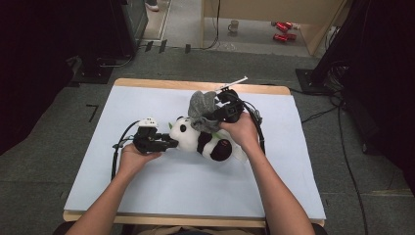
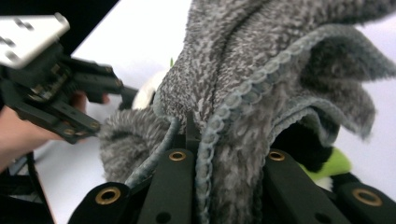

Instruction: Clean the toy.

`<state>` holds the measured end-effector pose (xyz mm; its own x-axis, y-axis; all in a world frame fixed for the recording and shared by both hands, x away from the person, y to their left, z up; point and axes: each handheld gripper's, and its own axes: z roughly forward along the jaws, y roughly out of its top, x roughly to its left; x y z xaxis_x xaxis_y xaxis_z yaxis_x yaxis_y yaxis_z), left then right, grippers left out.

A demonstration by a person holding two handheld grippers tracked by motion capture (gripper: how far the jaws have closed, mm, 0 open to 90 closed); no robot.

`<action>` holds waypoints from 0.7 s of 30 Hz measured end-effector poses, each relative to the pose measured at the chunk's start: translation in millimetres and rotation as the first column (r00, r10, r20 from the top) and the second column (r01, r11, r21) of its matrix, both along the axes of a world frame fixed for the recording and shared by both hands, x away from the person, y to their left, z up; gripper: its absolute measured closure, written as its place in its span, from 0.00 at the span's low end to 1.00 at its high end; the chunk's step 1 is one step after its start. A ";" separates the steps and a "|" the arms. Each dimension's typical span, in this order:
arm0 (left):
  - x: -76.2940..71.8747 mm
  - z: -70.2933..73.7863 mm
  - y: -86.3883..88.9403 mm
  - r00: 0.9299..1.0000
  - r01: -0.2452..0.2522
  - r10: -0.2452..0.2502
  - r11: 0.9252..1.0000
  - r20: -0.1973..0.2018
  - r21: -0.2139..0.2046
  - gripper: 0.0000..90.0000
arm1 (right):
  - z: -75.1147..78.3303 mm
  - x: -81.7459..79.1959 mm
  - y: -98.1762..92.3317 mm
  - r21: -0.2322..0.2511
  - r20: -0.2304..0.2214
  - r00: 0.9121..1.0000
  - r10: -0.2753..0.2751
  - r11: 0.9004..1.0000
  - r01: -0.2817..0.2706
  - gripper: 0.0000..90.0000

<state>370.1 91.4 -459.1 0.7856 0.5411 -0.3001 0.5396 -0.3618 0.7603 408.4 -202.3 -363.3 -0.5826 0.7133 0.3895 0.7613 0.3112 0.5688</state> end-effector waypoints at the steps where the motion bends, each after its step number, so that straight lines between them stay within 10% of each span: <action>1: -0.9 1.5 0.8 1.000 0.003 -0.003 1.000 -0.001 0.006 0.54 | -2.2 -0.5 0.7 -0.002 0.003 1.000 0.002 1.000 -0.002 0.91; 5: -4.9 8.2 5.7 1.000 0.019 -0.019 1.000 0.021 -0.019 0.45 | -6.2 -4.5 1.6 -0.002 0.012 1.000 0.020 1.000 -0.020 0.91; 9: -7.4 24.0 13.7 0.998 0.013 -0.002 0.981 0.056 -0.192 0.41 | -9.0 -9.0 5.9 -0.019 0.027 0.999 0.045 0.999 -0.045 0.90; 15: -1.9 10.8 -6.4 0.998 0.021 -0.015 0.994 0.053 -0.106 0.32 | -13.3 -12.9 10.0 -0.011 0.036 0.998 0.059 0.998 -0.059 0.90; 21: -4.7 2.9 -20.1 0.993 -0.028 0.031 0.999 0.113 -0.026 0.56 | -23.7 -15.0 11.0 -0.005 0.028 0.998 0.056 0.998 -0.056 0.90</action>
<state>365.4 71.3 -456.2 0.7991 0.5582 -0.2232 0.4595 -0.3278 0.8255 393.4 -191.2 -387.1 -0.6323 0.6808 0.3697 0.7265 0.3555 0.5880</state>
